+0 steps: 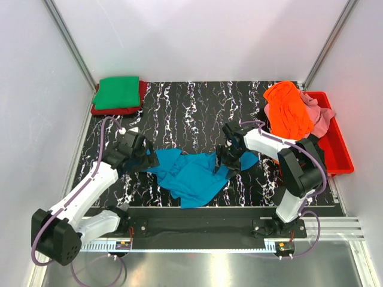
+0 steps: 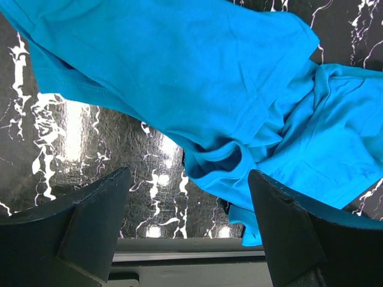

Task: Fold and stack the t-shirts
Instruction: Flatten the tshirt out

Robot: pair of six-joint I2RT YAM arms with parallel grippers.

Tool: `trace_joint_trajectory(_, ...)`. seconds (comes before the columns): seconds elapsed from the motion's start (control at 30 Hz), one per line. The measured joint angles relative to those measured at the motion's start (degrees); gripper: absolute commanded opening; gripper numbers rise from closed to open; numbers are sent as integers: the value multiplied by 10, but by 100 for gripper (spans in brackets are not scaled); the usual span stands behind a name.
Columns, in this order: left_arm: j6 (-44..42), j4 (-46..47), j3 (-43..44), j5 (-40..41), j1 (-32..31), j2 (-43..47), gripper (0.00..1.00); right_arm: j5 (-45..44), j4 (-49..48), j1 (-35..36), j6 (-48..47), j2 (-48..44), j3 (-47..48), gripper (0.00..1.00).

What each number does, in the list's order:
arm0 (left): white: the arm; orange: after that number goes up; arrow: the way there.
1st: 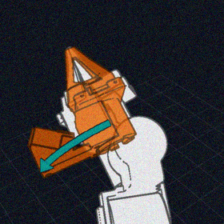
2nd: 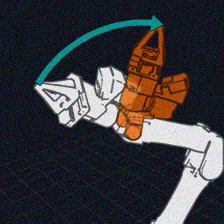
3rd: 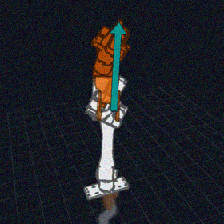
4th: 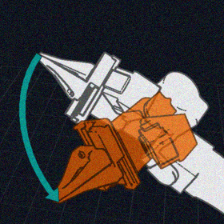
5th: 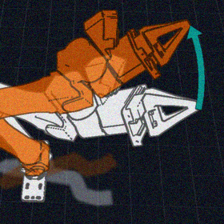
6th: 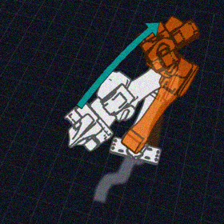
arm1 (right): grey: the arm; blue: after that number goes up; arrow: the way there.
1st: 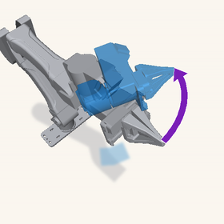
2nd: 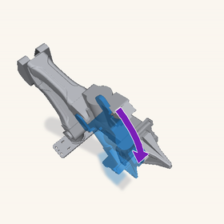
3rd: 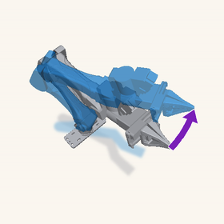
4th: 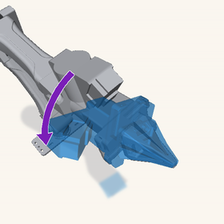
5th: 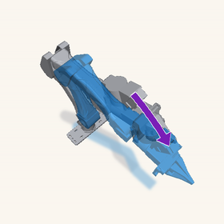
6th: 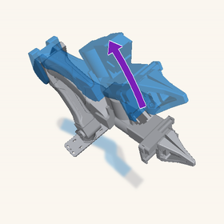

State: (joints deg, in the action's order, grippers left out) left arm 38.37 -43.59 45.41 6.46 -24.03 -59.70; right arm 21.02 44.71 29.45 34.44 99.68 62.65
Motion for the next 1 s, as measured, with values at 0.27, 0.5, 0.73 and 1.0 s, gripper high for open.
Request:
trace_joint_trajectory(0.27, -9, 2, 0, 0, 12, 23, 85, -4, -35, 0, 1, 30, 0, 57)
trace_joint_trajectory(0.5, -15, 0, 0, 0, 31, 47, 86, -5, -45, 0, 0, 51, 0, 30)
trace_joint_trajectory(0.73, -32, -4, 7, 0, 39, 35, 84, -5, -13, 1, 5, 45, 37, 0)
trace_joint_trajectory(1.0, -77, 21, 117, -3, 38, -101, 81, -31, 78, 1, -1, -50, 176, 0)
